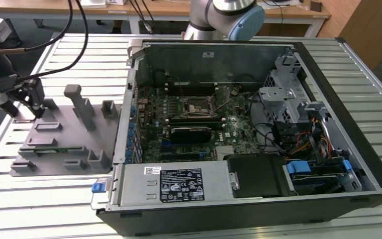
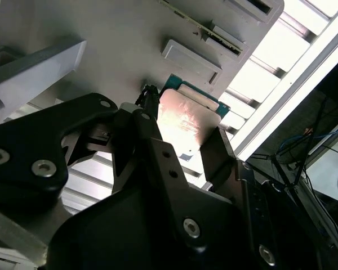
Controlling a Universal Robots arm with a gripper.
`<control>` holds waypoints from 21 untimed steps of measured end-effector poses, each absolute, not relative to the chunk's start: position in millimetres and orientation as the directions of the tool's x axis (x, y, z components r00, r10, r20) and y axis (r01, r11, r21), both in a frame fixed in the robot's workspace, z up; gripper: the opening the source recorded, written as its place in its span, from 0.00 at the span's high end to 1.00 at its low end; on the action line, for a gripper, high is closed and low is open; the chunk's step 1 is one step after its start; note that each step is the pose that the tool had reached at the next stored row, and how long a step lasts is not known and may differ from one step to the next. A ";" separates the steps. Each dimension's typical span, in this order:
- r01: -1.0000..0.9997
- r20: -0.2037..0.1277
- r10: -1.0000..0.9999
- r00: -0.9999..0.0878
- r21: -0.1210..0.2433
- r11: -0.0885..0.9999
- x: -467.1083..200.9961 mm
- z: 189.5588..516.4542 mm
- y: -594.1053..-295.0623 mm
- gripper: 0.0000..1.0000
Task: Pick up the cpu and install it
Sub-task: 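Pick up the cpu and move it towards the insertion slot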
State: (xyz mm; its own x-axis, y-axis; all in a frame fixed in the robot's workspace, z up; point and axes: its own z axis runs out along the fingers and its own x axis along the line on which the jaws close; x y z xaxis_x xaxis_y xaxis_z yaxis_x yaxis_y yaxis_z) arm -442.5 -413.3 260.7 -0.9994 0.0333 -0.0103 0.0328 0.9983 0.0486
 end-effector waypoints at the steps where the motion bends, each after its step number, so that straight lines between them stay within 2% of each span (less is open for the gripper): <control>1: 0.033 -0.010 0.033 -0.999 0.049 0.998 -442.5 261.4 -413.3 0.46; 21: 0.033 -0.011 0.033 -0.999 0.049 0.998 -443.3 275.0 -412.6 0.46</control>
